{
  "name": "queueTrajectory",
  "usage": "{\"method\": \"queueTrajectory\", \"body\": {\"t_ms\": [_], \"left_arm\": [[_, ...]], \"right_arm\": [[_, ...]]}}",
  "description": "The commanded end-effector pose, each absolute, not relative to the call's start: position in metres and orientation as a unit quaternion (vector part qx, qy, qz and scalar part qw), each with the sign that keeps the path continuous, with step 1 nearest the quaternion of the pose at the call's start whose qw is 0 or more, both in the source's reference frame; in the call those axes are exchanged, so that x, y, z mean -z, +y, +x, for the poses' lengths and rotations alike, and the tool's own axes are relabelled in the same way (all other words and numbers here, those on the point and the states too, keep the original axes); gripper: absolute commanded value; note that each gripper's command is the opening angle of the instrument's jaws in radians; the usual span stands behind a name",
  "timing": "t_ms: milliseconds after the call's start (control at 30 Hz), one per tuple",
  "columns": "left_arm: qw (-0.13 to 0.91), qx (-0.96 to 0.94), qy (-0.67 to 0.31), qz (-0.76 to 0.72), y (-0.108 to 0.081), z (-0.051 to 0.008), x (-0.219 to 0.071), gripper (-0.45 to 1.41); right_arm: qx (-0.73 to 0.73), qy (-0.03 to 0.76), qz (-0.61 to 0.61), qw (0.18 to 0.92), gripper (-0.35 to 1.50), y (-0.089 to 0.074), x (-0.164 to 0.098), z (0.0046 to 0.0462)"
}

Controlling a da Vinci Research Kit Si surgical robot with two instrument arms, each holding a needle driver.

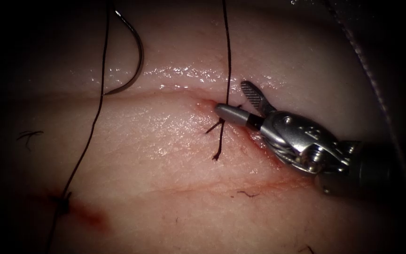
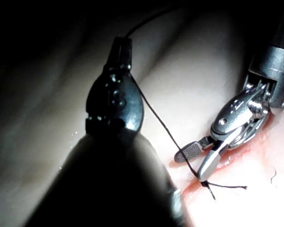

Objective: Wound Closure

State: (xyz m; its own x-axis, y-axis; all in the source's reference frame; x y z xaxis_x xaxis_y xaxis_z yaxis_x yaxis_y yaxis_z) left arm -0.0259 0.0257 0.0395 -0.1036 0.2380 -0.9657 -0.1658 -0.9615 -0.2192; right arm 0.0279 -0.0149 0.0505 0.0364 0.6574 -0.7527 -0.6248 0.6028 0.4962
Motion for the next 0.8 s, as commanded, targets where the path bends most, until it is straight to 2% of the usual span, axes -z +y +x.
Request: {"method": "queueTrajectory", "body": {"t_ms": [33, 367, 800], "left_arm": [[0.134, -0.743, -0.025, -0.656, 0.0259, -0.0264, -0.0397, -0.45], [0.136, -0.742, -0.023, -0.656, 0.0257, -0.0272, -0.0393, -0.45], [0.133, -0.74, -0.02, -0.659, 0.0251, -0.028, -0.0395, -0.45]], "right_arm": [[-0.435, 0.536, 0.02, 0.723, 1.19, -0.0146, -0.0509, 0.0298], [-0.414, 0.535, 0.014, 0.736, 1.24, -0.0139, -0.0511, 0.032], [-0.396, 0.537, 0.013, 0.745, 1.21, -0.0131, -0.0502, 0.0333]]}}
